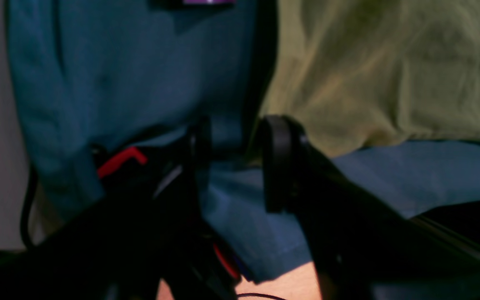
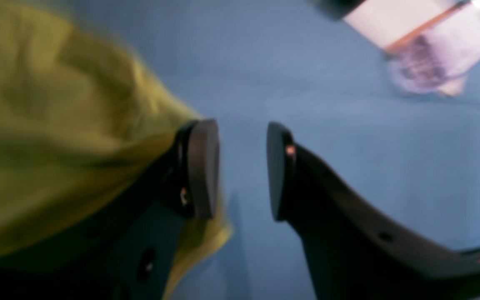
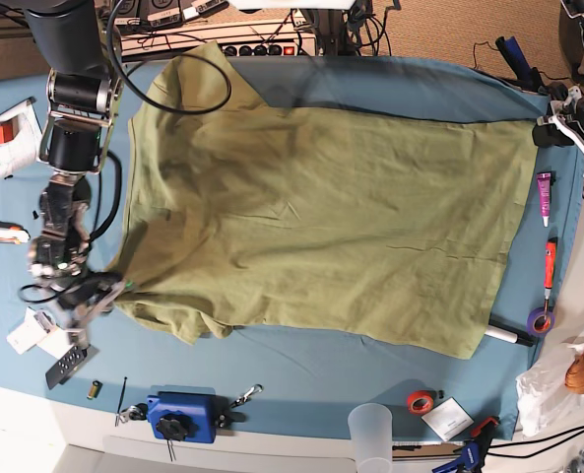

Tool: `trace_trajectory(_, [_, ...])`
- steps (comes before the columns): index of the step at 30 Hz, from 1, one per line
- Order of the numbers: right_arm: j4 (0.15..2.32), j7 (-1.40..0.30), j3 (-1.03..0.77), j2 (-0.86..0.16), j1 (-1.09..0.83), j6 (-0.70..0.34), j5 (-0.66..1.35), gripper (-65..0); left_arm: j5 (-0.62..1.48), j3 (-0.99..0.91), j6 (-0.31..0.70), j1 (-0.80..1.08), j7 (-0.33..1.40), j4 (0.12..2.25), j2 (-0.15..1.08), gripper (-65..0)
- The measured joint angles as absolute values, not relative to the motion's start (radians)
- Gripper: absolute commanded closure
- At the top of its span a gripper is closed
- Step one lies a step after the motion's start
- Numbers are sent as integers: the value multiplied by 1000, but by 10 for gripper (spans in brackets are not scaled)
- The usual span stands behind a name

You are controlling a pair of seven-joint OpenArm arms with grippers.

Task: Layout the t-shirt on the table in an organized manner, then fold the t-shirt properly
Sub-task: 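Drag the shirt hem corner outward with the right gripper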

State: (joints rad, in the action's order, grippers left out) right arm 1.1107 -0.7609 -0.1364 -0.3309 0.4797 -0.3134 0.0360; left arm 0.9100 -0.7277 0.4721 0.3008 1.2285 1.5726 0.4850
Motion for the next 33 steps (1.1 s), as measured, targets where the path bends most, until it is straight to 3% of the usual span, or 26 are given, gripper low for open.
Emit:
trace_trajectory(2, [1165, -795, -203, -332, 480, -324, 91, -201, 910, -728, 472, 301, 1228, 1573, 485, -217])
trace_trajectory(6, [1268, -974, -345, -332, 469, -516, 320, -201, 910, -728, 472, 301, 1225, 1573, 485, -217])
trace_trajectory(9, [1341, -1079, -440, -329, 413, -596, 488, -201, 910, -728, 472, 301, 1225, 1573, 485, -217])
trace_trajectory(18, [1537, -1237, -630, -329, 128, -695, 765, -201, 910, -728, 472, 301, 1225, 1572, 485, -217])
trace_trajectory(23, [1627, -1356, -693, -329, -36, -696, 920, -201, 910, -728, 472, 301, 1230, 1572, 485, -217])
trace_trajectory(33, [1658, -1406, -752, -305, -339, -696, 1111, -201, 910, -728, 472, 301, 1230, 1572, 485, -217])
